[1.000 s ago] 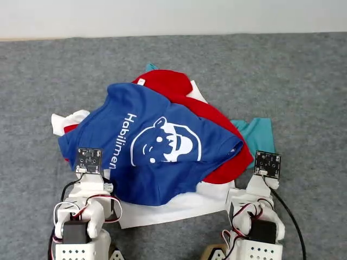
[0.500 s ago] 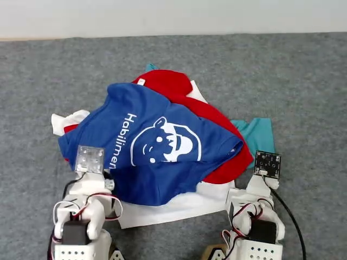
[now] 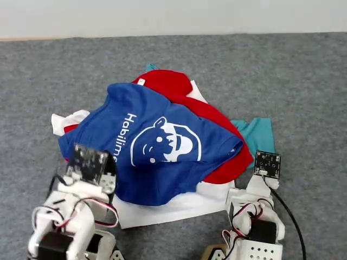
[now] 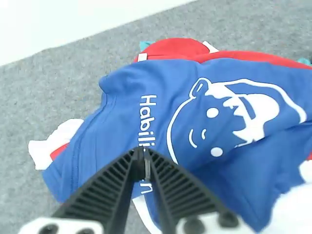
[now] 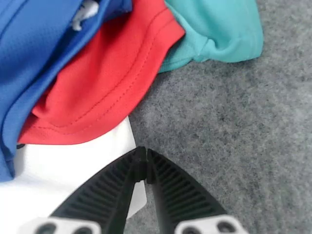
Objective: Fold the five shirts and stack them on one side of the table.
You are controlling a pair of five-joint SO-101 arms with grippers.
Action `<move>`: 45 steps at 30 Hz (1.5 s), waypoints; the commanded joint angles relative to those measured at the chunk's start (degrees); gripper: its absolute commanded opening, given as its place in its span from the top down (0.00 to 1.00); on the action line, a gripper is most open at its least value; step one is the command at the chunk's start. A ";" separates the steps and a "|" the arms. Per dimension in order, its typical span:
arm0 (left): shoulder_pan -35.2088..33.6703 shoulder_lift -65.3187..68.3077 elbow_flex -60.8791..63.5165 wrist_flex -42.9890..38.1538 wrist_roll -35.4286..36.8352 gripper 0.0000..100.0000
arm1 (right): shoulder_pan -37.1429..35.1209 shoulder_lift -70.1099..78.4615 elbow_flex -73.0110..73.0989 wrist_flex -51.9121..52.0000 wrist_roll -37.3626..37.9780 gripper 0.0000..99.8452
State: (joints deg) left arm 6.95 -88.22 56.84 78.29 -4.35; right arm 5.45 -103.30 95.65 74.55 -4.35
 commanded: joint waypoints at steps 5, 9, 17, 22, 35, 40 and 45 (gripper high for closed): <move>0.62 43.08 -35.38 18.37 -1.49 0.99 | 0.66 -0.40 0.88 0.13 0.53 0.99; 0.44 58.55 -44.53 20.75 -12.04 0.99 | 0.66 -0.40 0.88 0.13 0.53 0.99; 4.31 70.42 -47.87 20.92 -29.19 0.95 | 0.66 -0.40 0.88 0.13 0.53 0.99; 7.56 73.05 -47.96 21.63 -30.59 0.76 | 0.66 -0.40 0.88 0.13 0.53 0.99; 14.86 84.66 -48.31 11.16 -31.03 0.67 | 0.66 -0.40 0.88 0.13 0.53 0.99; 15.03 89.76 -48.31 4.57 -31.03 0.68 | 0.66 -0.40 0.88 0.13 0.53 0.99; 15.03 97.05 -48.31 -0.44 -30.51 0.68 | 0.66 -0.40 0.88 0.13 0.53 0.99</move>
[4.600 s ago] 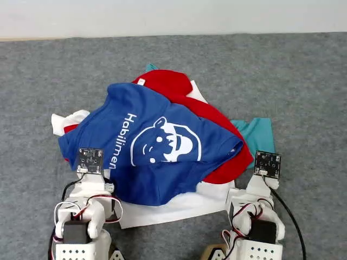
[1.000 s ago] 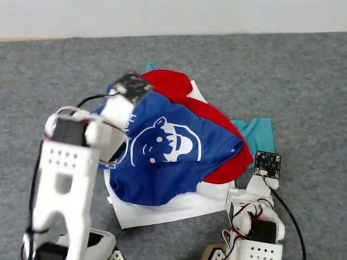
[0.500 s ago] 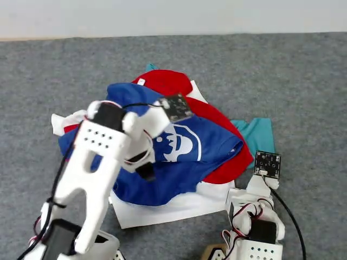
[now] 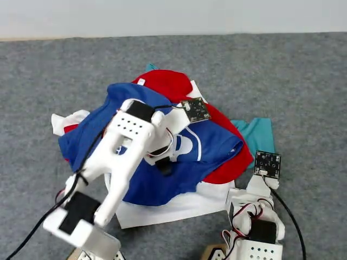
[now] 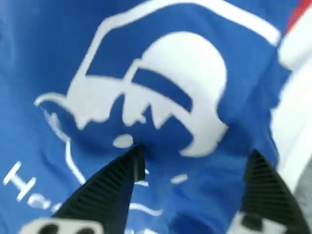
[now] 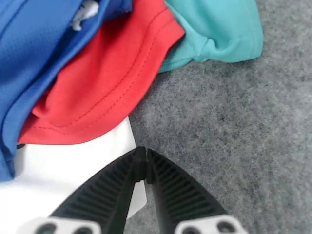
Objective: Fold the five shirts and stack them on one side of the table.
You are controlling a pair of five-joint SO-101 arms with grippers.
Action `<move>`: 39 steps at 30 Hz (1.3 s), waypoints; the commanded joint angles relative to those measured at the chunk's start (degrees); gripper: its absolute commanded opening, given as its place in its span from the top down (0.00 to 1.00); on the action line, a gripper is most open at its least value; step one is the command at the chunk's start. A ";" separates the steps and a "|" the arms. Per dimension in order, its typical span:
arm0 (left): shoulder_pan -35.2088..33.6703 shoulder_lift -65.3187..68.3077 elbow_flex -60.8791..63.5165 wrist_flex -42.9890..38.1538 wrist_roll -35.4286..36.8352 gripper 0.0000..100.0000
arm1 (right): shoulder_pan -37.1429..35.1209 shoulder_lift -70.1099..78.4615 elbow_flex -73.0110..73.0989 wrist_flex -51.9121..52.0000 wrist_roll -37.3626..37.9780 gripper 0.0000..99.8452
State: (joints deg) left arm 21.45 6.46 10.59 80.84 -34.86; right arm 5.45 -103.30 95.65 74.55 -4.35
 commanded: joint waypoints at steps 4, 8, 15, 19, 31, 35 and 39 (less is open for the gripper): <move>0.18 10.02 -2.07 -6.59 2.55 0.68 | 0.66 -0.40 0.88 0.13 0.53 0.99; 0.35 17.05 -2.07 -8.18 2.55 0.77 | 0.66 -0.40 0.88 0.13 0.53 0.99; -1.32 17.58 -8.84 0.62 -7.03 1.00 | 0.66 -0.40 0.88 0.13 0.53 0.99; -7.12 11.34 -14.55 5.01 -5.80 1.00 | 0.66 -0.40 0.88 0.13 0.53 0.99; -32.18 -15.21 -20.26 4.75 -5.80 1.00 | 0.66 -0.40 0.88 0.13 0.53 0.99; -42.46 -17.41 -20.44 0.88 -5.80 1.00 | 0.66 -0.40 0.88 0.13 0.53 0.99; -53.45 -17.14 -20.18 -4.75 -5.80 1.00 | 0.66 -0.40 0.88 0.13 0.53 0.99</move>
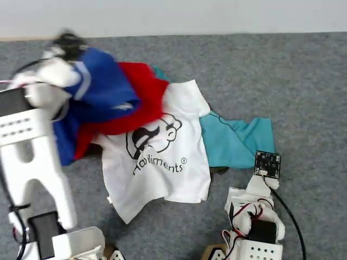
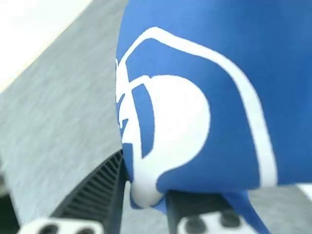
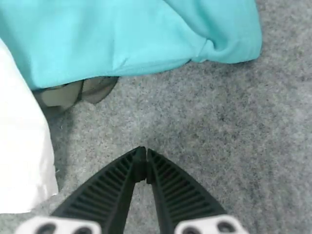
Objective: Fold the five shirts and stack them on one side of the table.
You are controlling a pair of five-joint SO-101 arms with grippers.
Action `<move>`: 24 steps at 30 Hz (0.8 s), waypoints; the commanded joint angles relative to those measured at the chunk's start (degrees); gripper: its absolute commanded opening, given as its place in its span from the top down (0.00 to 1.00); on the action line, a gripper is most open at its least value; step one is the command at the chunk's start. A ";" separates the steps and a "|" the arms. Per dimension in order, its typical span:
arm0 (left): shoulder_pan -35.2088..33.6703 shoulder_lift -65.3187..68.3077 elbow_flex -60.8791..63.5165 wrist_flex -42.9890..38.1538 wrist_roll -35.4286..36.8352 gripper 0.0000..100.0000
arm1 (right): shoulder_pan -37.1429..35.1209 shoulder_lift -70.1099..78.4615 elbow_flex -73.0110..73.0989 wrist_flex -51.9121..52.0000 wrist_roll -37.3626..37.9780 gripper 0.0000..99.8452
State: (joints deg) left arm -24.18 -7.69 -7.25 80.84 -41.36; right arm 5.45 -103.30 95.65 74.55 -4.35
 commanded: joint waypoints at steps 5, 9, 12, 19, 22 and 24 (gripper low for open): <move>-18.55 -2.90 -2.24 -12.57 0.70 1.00 | 0.66 -0.40 0.88 0.13 0.53 0.99; -25.05 -0.79 -1.63 -20.13 0.79 1.00 | 0.66 -0.40 0.88 0.13 0.53 0.99; -27.96 2.90 -1.71 -22.77 0.79 1.00 | 0.66 -0.40 0.88 0.13 0.53 0.99; -29.54 4.92 -2.15 -24.62 0.70 0.88 | 0.66 -0.40 0.88 0.13 0.53 0.99; -30.07 4.84 -2.33 -24.62 0.70 0.76 | 0.66 -0.40 0.88 0.13 0.53 0.99; -30.33 4.84 -2.68 -24.62 0.70 0.73 | 0.66 -0.40 0.88 0.13 0.53 0.99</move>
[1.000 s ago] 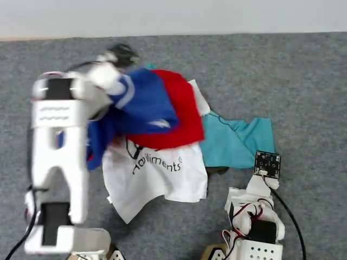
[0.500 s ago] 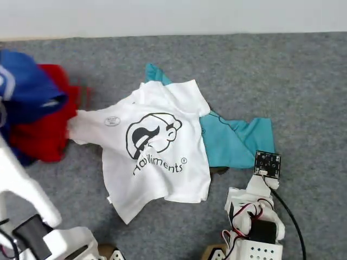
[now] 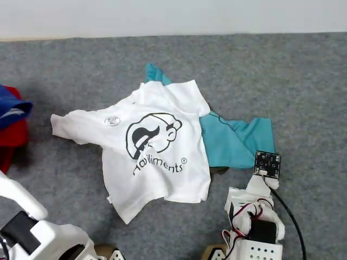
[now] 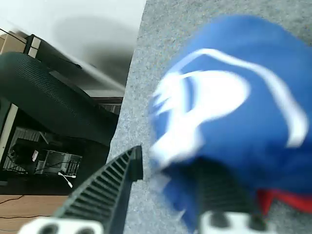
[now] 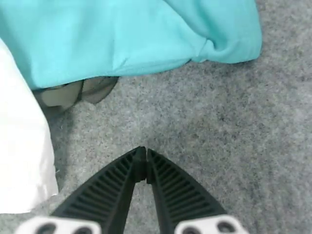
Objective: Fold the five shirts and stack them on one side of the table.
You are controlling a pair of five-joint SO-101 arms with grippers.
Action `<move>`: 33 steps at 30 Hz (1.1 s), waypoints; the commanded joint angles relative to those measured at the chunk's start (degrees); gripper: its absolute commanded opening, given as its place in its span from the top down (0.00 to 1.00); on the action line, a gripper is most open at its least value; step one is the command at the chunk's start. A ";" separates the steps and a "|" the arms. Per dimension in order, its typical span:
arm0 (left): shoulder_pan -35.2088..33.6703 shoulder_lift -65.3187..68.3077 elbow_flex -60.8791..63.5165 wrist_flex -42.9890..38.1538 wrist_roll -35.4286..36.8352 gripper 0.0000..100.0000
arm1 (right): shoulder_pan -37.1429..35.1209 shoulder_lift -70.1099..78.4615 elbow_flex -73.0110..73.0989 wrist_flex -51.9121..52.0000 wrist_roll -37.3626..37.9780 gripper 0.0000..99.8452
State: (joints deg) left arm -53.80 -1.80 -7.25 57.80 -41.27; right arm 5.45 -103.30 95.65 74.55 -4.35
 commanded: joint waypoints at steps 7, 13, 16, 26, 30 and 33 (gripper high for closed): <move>1.05 -1.05 -8.31 -0.53 0.62 0.68 | 0.66 -0.40 0.88 0.13 0.53 0.99; 12.40 -2.90 -14.02 17.67 0.26 0.68 | 0.66 -0.40 0.88 0.13 0.53 0.99; 20.48 -7.30 -14.11 29.10 -1.93 0.68 | 0.66 -0.40 0.88 0.13 0.53 0.99; 49.58 -13.63 -4.70 41.85 0.35 0.68 | 0.66 -0.40 0.88 0.13 0.53 0.99; 58.37 -11.34 1.19 40.97 0.62 0.68 | 0.66 -0.40 0.88 0.13 0.53 0.99; 63.21 -8.53 3.21 37.19 2.46 0.68 | 0.66 -0.40 0.88 0.13 0.53 0.99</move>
State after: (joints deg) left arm 4.84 -11.56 -4.97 98.15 -40.92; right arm 5.45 -103.30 95.65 74.55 -4.35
